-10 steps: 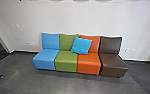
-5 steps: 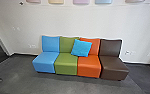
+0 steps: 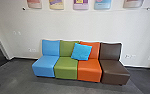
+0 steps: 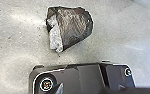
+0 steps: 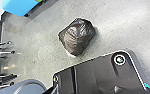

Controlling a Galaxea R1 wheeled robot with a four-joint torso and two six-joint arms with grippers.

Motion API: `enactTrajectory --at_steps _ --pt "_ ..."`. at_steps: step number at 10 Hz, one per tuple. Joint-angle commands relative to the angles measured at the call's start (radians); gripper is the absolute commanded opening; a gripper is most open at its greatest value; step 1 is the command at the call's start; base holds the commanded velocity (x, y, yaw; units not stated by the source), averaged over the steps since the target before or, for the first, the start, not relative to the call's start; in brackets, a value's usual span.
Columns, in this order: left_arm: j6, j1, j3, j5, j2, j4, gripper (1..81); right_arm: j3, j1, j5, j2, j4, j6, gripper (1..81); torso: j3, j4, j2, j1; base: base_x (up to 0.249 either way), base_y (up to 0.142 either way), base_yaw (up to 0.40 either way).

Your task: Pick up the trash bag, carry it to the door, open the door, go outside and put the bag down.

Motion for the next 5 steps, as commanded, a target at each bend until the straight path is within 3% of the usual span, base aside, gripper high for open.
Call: enactTrajectory --at_steps 1,4,5 --pt "-0.003 -0.065 0.012 0.06 -0.008 -0.054 81.1 0.029 0.129 -0.119 -0.13 0.01 0.003 81.1 0.0 0.0 -0.093 0.06 0.0 0.0 0.0" --pt "-0.007 -0.075 -0.003 0.058 0.002 -0.068 81.1 -0.005 0.23 -0.23 -0.163 0.013 0.004 81.1 0.0 0.0 -0.198 0.127 0.0 0.0 0.0" --pt "-0.02 -0.085 -0.009 0.058 -0.001 -0.068 81.1 0.007 0.265 -0.253 -0.178 0.014 0.004 81.1 -0.023 0.0 -0.233 0.148 0.0 0.0 0.0"
